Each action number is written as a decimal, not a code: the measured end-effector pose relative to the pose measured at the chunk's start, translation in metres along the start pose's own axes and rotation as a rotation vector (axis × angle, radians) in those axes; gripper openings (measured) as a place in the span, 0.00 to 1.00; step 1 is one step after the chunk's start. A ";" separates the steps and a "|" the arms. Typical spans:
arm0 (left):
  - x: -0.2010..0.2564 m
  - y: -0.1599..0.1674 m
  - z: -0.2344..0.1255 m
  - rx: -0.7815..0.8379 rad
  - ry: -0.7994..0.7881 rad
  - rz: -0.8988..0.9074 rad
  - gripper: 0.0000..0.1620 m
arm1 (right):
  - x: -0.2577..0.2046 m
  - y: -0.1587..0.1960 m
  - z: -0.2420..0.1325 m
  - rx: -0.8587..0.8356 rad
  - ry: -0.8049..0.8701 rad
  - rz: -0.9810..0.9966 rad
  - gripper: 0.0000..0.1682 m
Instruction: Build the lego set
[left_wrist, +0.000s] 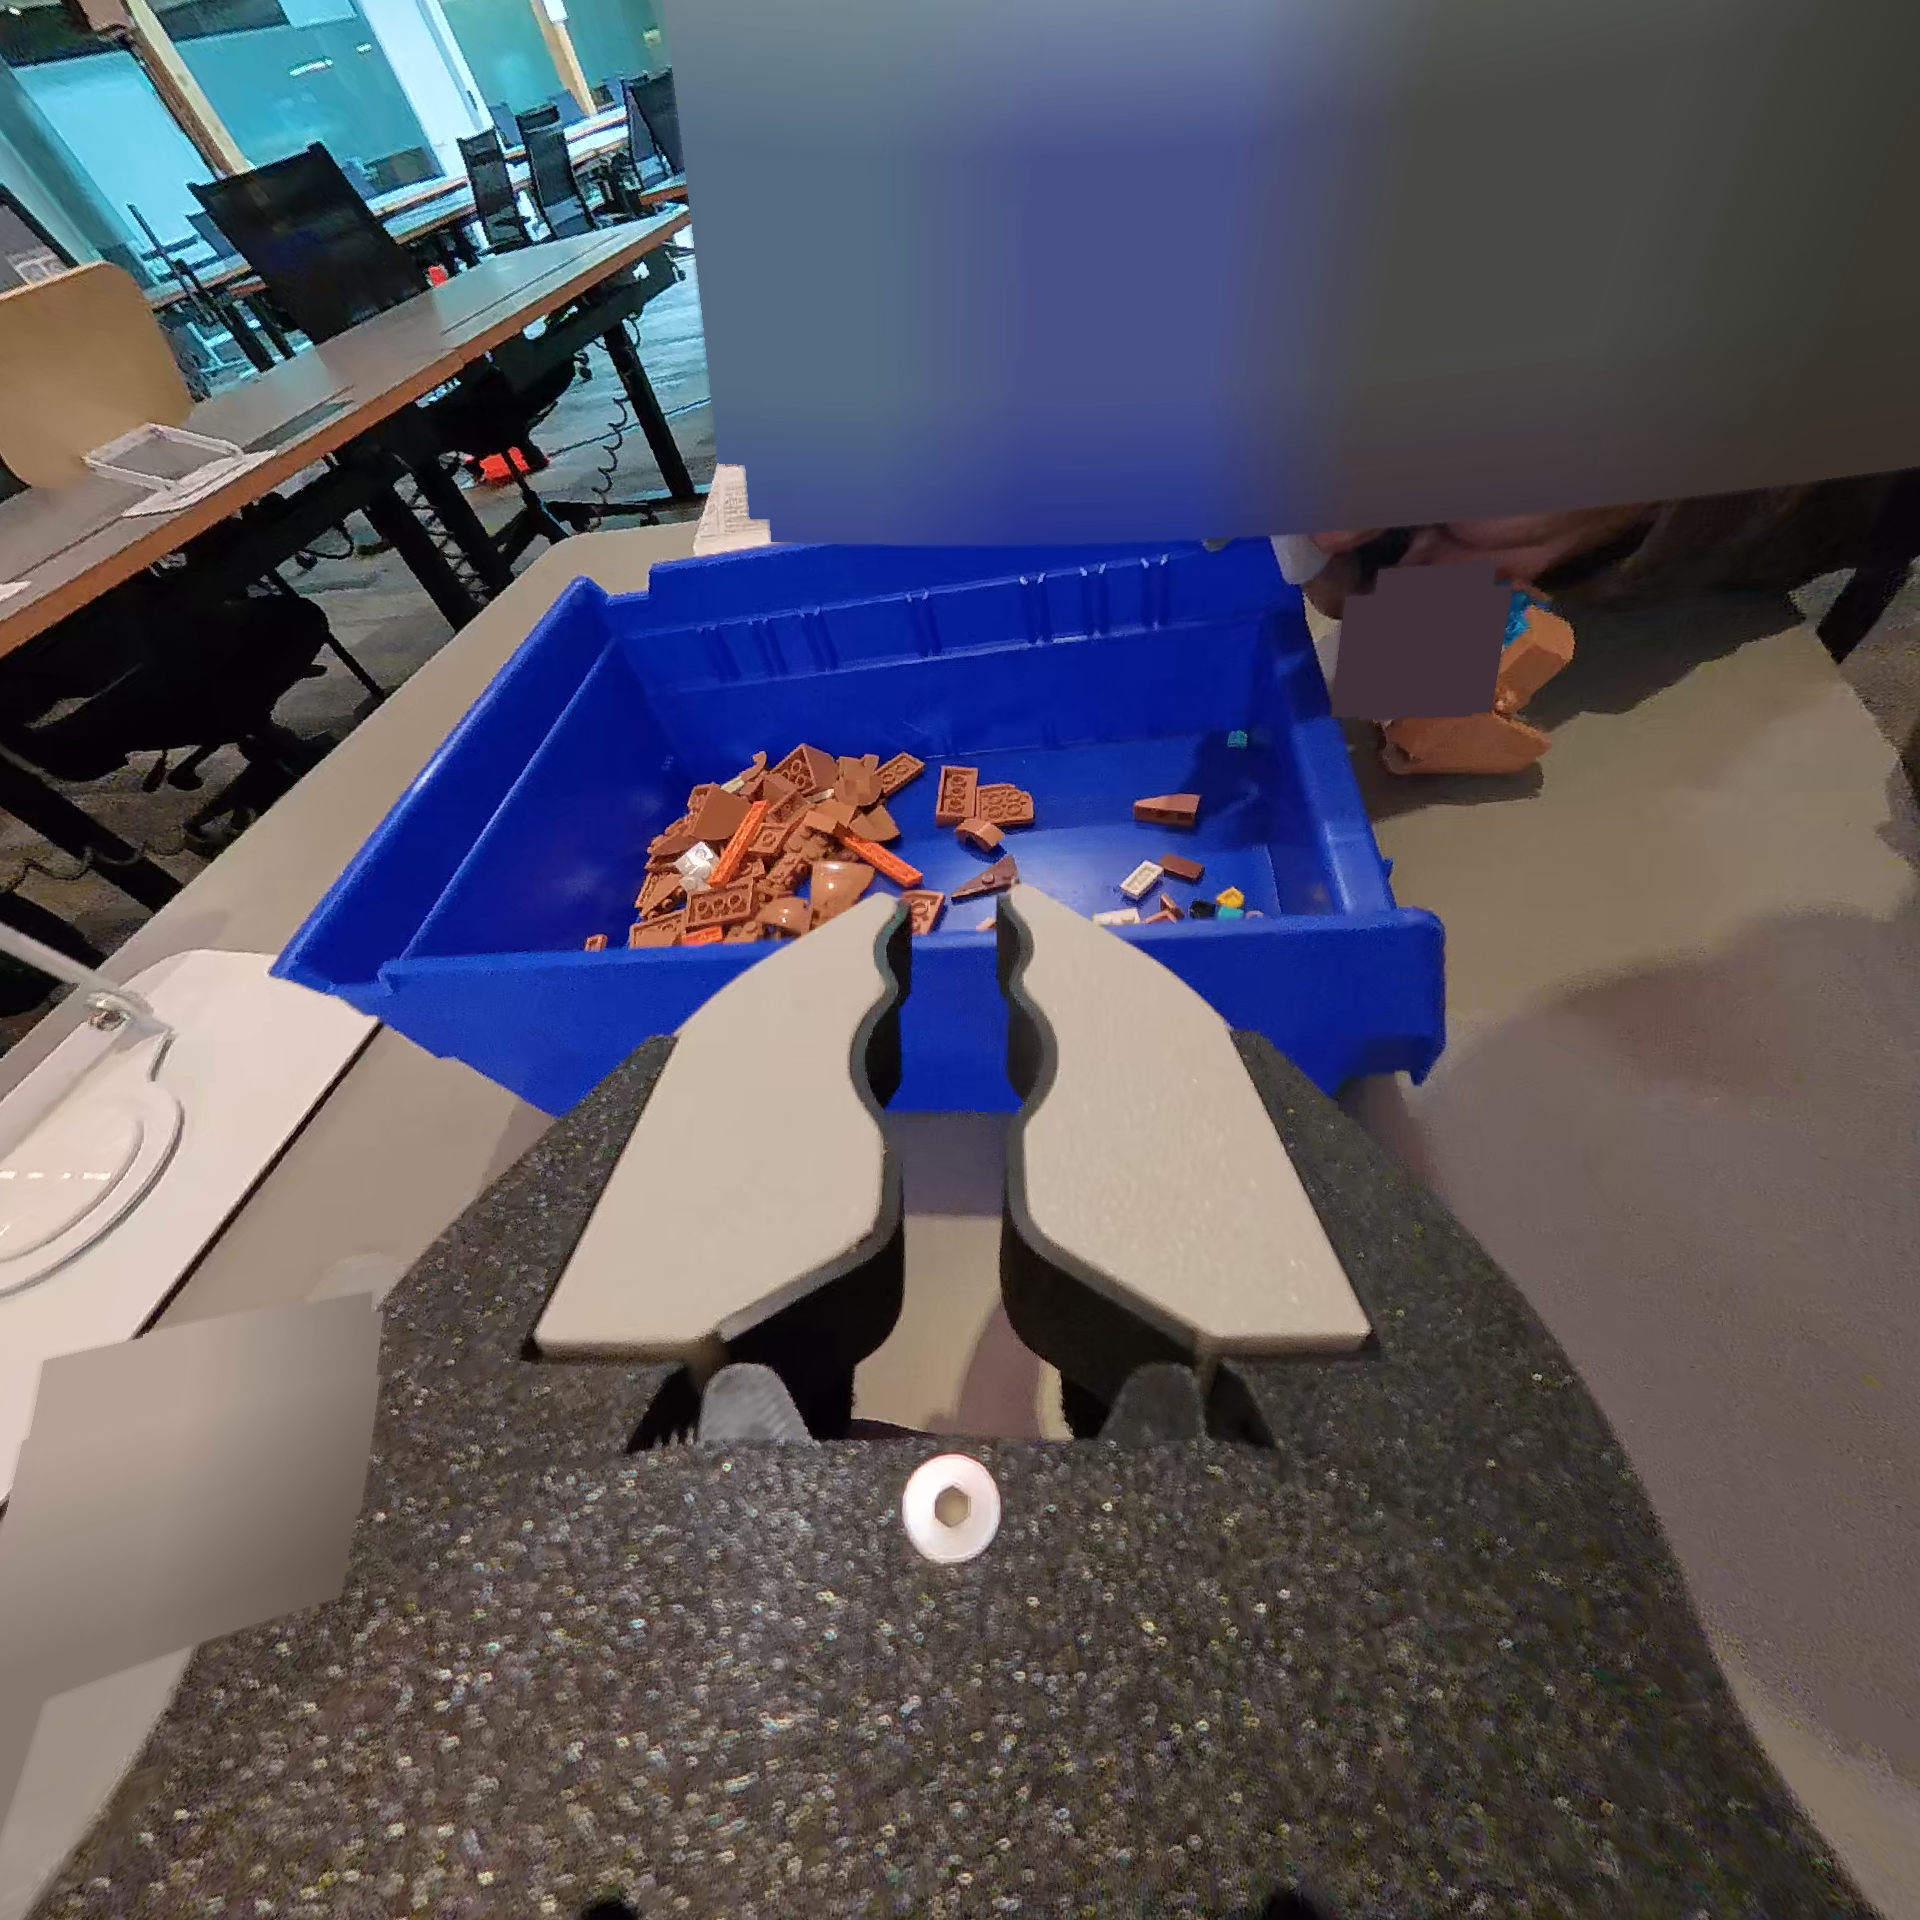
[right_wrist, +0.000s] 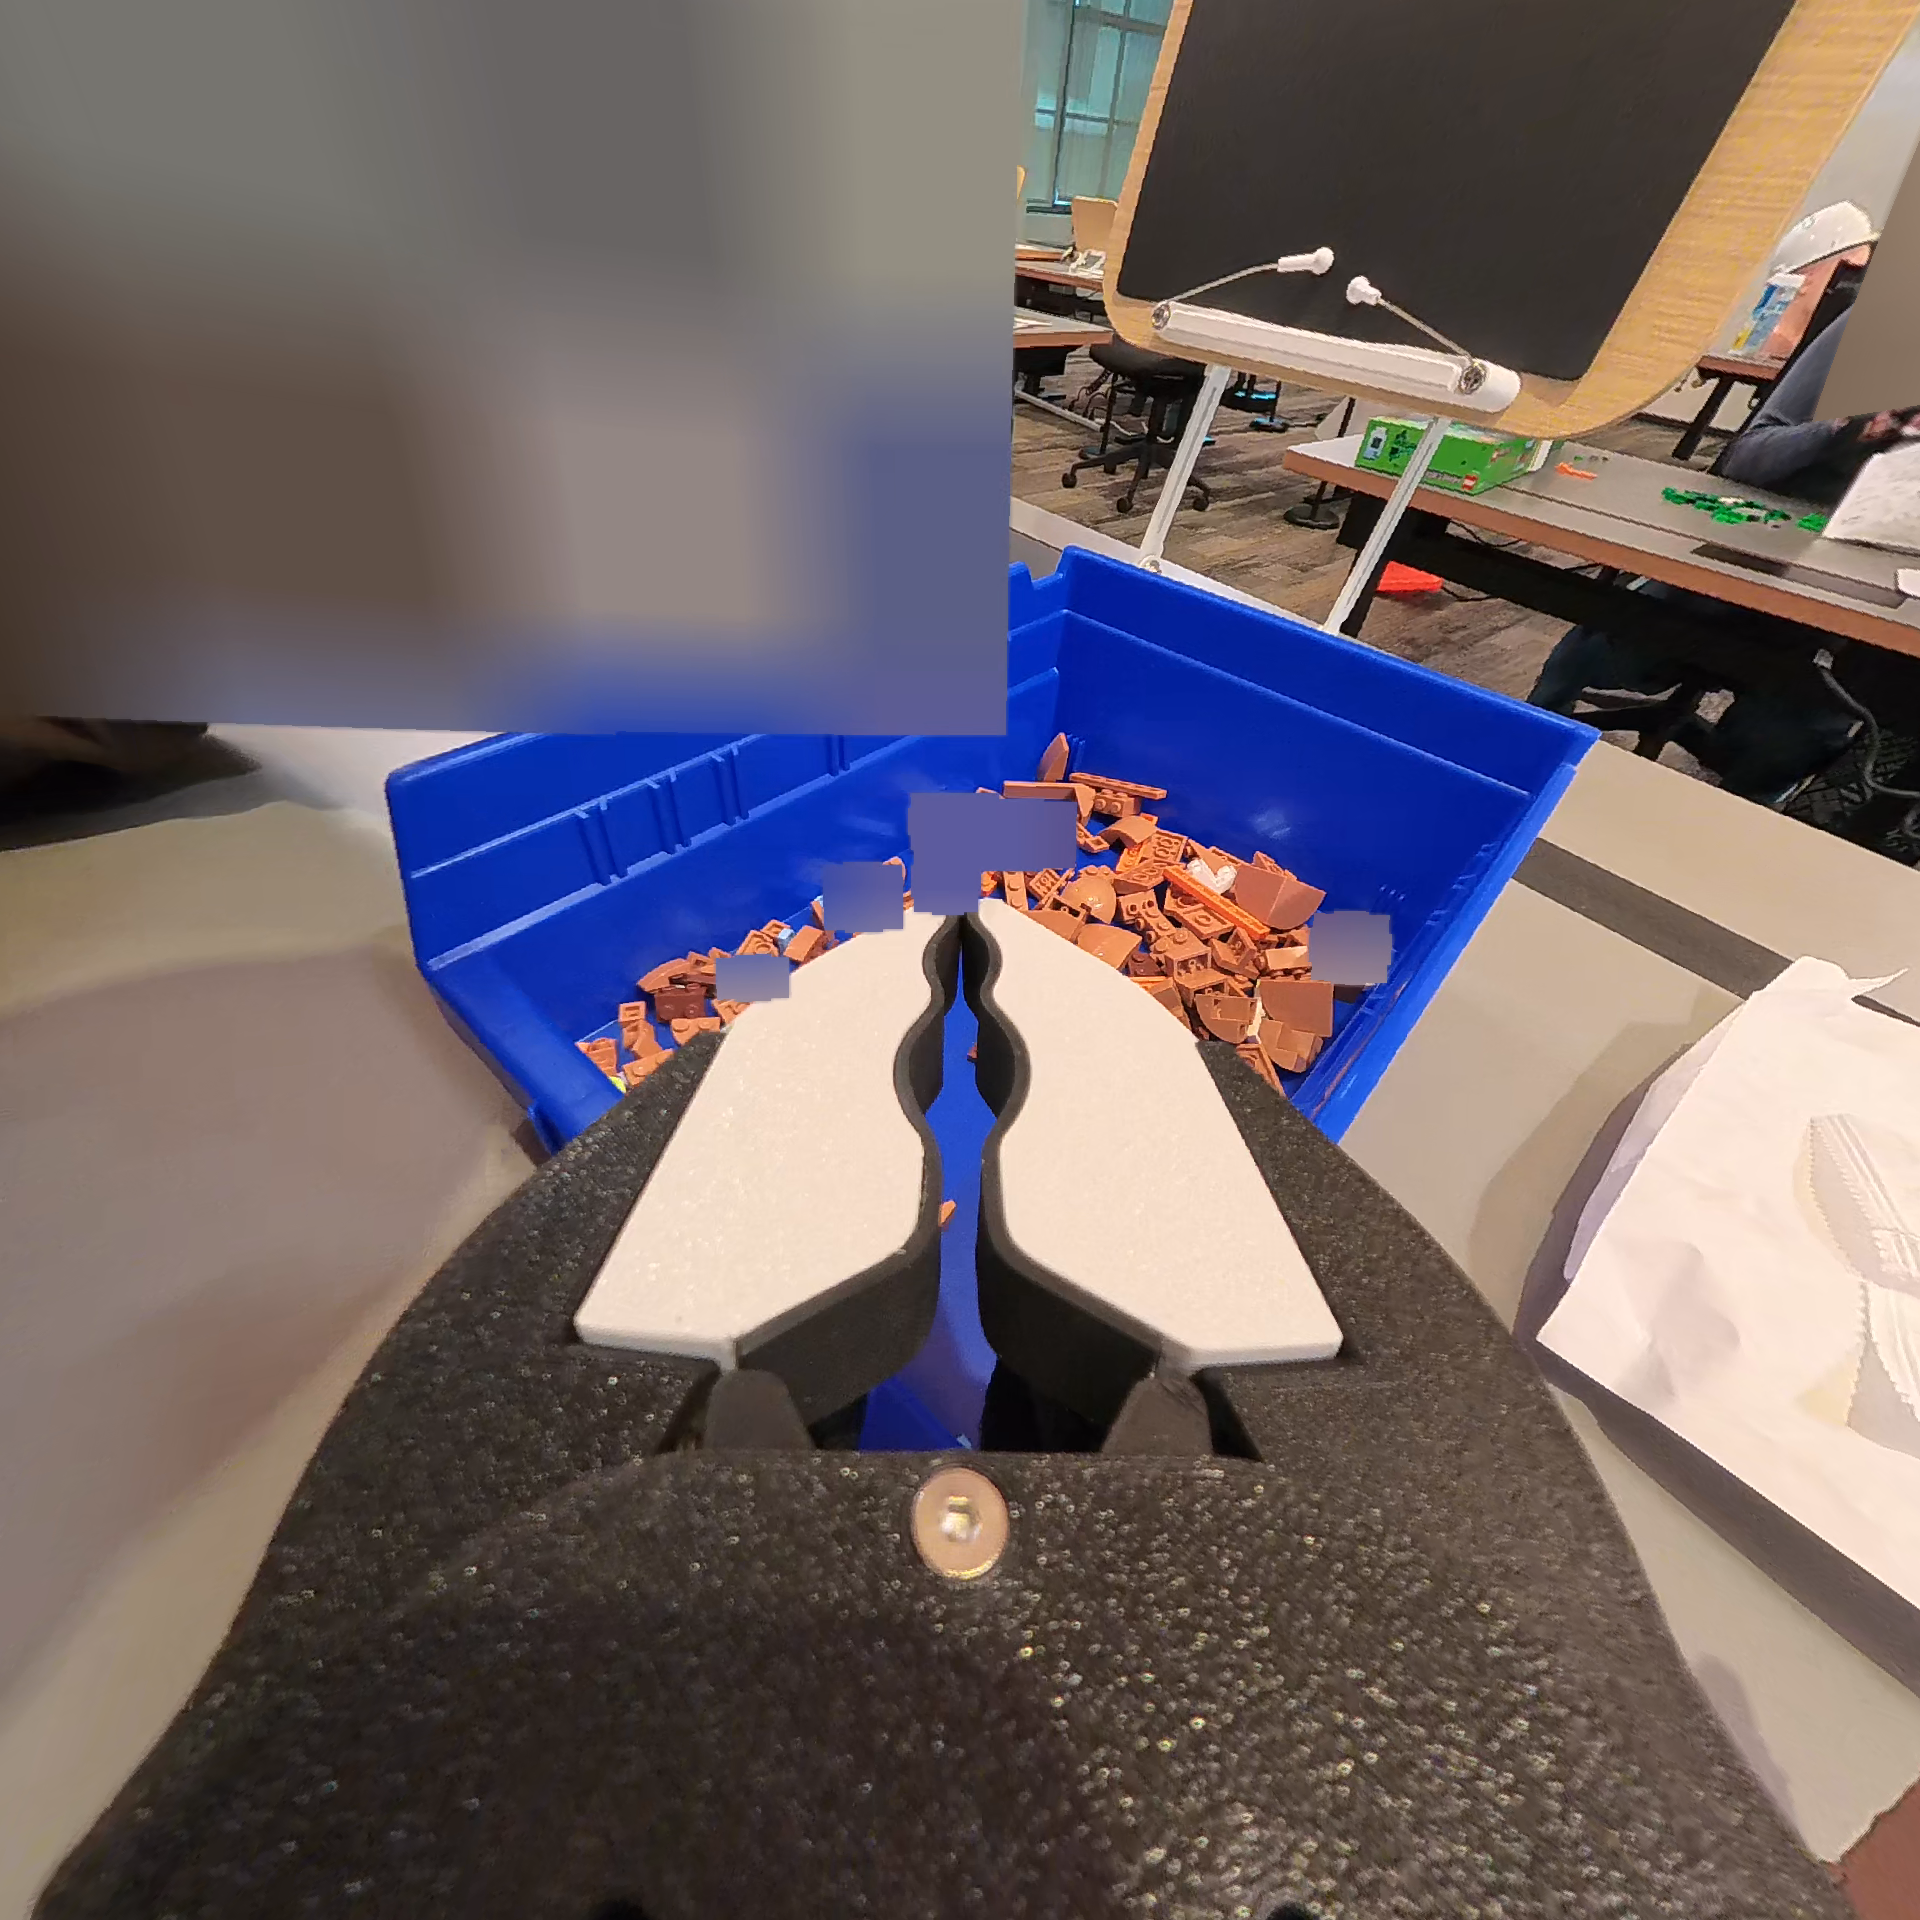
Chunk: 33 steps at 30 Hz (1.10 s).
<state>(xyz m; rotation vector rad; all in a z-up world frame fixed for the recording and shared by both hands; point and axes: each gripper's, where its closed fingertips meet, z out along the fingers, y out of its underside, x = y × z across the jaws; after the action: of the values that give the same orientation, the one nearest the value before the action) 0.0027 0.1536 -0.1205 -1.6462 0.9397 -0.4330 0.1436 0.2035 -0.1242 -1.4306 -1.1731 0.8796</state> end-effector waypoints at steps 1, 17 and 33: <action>0.001 0.003 -0.004 -0.005 -0.009 0.000 0.10 | 0.000 0.000 0.000 0.000 0.002 0.001 0.00; -0.017 0.066 -0.103 -0.005 -0.205 -0.178 0.09 | 0.007 0.018 -0.002 -0.181 0.194 -0.079 0.00; -0.030 0.066 -0.110 0.018 -0.306 -0.327 0.09 | 0.004 -0.019 0.003 -0.200 0.211 -0.161 0.00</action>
<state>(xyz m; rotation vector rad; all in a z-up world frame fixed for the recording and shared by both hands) -0.1166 0.1025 -0.1435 -1.7944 0.4395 -0.3919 0.1379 0.2080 -0.1058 -1.5237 -1.2206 0.4975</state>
